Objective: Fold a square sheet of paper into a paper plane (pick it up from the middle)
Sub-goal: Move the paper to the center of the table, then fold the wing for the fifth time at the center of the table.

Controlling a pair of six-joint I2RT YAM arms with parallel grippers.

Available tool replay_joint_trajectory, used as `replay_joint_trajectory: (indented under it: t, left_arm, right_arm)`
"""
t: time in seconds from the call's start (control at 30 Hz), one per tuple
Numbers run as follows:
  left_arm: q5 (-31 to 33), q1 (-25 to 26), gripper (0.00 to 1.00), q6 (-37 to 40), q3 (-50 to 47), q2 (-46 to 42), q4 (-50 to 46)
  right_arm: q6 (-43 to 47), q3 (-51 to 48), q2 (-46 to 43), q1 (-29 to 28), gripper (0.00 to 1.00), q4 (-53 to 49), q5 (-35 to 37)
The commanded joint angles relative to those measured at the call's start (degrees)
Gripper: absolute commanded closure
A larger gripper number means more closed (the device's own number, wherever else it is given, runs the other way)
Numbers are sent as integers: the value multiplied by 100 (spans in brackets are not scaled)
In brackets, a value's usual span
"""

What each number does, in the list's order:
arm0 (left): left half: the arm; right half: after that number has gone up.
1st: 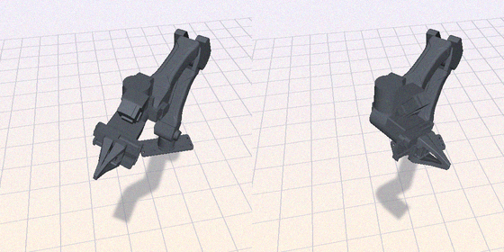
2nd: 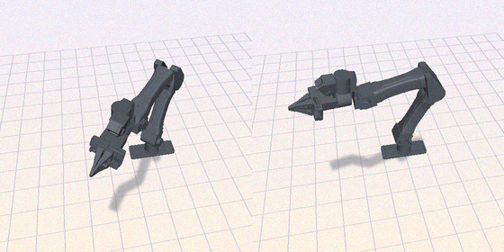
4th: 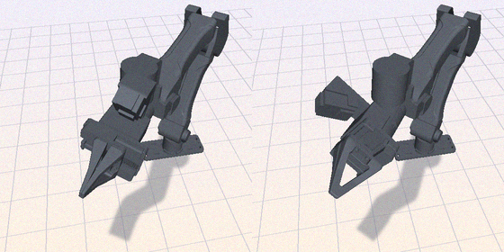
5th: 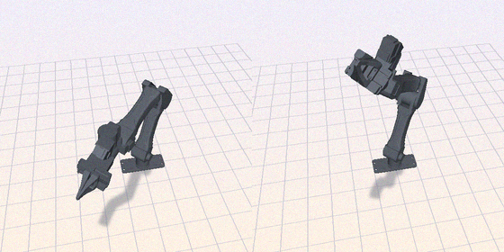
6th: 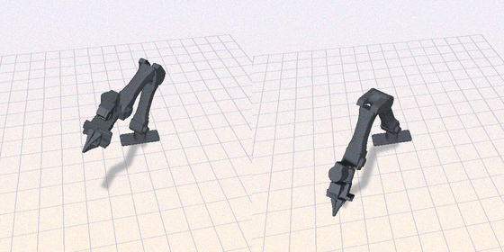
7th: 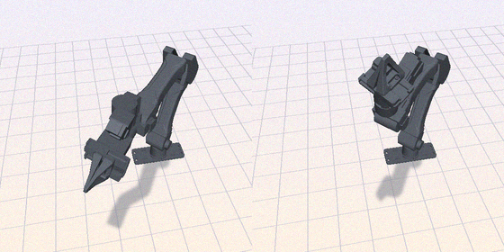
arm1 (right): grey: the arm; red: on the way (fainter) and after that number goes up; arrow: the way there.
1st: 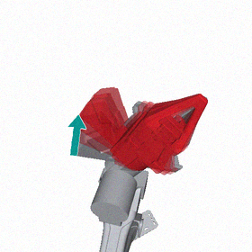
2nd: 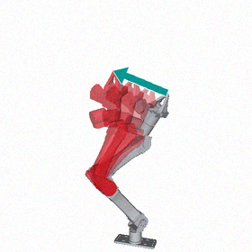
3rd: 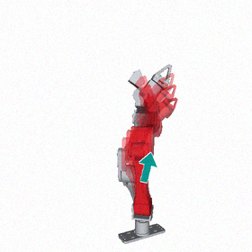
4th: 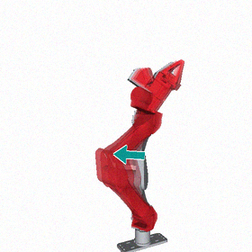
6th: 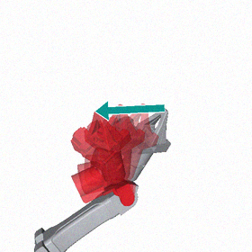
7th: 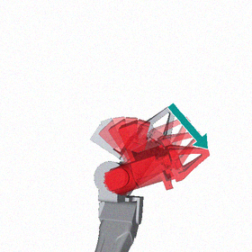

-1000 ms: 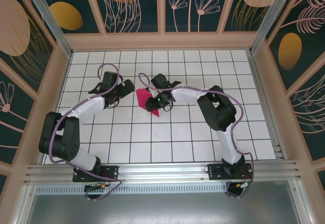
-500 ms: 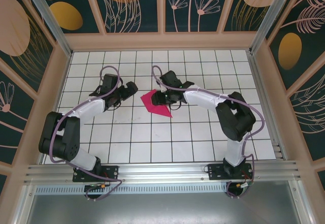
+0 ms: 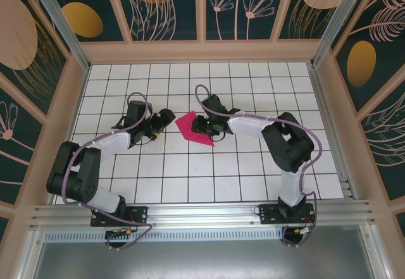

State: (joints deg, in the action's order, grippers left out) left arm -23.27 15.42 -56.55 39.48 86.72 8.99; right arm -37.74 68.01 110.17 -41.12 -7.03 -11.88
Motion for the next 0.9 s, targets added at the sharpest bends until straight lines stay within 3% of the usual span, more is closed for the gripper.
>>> replay_joint_trajectory:
  t: [0.0, 0.5, 0.87]
  left_arm:
    - [-428, 30, 13, -415, -165, -63, 528]
    - [-370, 840, 23, -893, -39, 412, 434]
    - [-430, 999, 31, -1009, 319, 849, 408]
  right_arm:
    - [-113, -218, 153, 84, 61, 340, -35]
    - [-666, -1461, 53, 682, 62, 1685, -1212]
    - [-791, -1719, 84, 833, 62, 2016, -1518]
